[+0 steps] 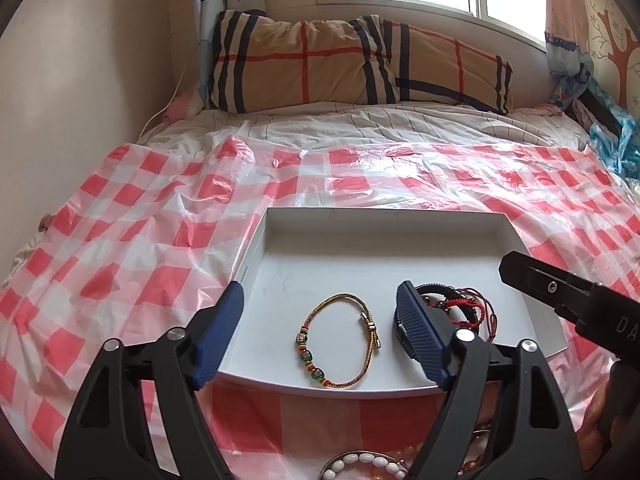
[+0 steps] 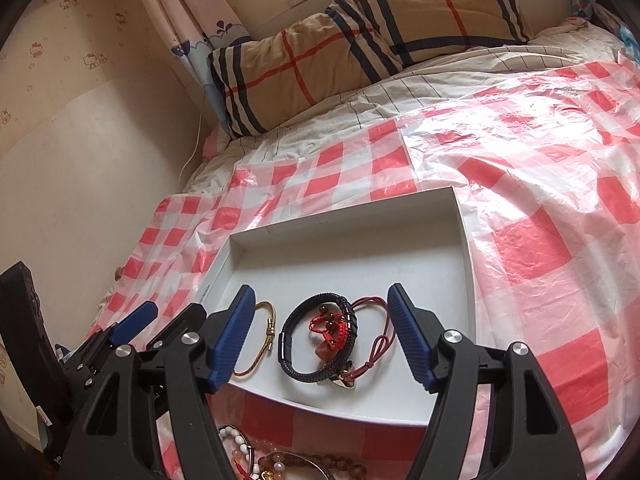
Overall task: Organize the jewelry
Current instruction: 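Open the left tool to drop the gold bracelet in the box while the right tool releases the red bracelet, then withdraw both open tools from the box toward the remaining bracelets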
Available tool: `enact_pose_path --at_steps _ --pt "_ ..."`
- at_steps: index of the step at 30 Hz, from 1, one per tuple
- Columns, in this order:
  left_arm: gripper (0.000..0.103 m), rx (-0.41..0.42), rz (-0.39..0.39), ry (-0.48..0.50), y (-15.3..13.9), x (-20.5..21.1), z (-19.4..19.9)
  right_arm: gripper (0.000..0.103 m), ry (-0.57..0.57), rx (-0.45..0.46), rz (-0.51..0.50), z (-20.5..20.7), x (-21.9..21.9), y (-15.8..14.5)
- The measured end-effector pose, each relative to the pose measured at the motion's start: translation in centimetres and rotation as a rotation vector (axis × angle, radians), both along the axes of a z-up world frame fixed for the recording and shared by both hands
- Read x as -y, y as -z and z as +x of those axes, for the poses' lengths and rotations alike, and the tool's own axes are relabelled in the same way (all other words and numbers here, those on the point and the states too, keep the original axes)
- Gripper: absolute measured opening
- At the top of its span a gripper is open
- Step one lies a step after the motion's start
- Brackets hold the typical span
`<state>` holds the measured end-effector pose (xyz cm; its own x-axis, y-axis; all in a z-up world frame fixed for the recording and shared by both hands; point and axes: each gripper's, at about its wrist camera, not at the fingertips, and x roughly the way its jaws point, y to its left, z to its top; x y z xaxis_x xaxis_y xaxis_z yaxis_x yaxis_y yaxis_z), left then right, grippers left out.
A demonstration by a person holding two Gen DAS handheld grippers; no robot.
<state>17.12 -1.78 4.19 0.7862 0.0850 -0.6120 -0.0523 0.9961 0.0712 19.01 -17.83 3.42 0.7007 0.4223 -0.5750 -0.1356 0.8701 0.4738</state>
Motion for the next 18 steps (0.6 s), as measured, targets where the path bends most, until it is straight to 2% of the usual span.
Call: enact_pose_path --at_steps 8,18 --pt "0.088 0.003 0.041 -0.010 0.43 0.27 -0.07 0.067 0.000 -0.017 -0.005 -0.04 -0.04 0.43" --pt "0.093 0.004 0.056 -0.012 0.60 0.45 -0.11 0.070 0.000 -0.033 -0.015 0.07 -0.24 0.75"
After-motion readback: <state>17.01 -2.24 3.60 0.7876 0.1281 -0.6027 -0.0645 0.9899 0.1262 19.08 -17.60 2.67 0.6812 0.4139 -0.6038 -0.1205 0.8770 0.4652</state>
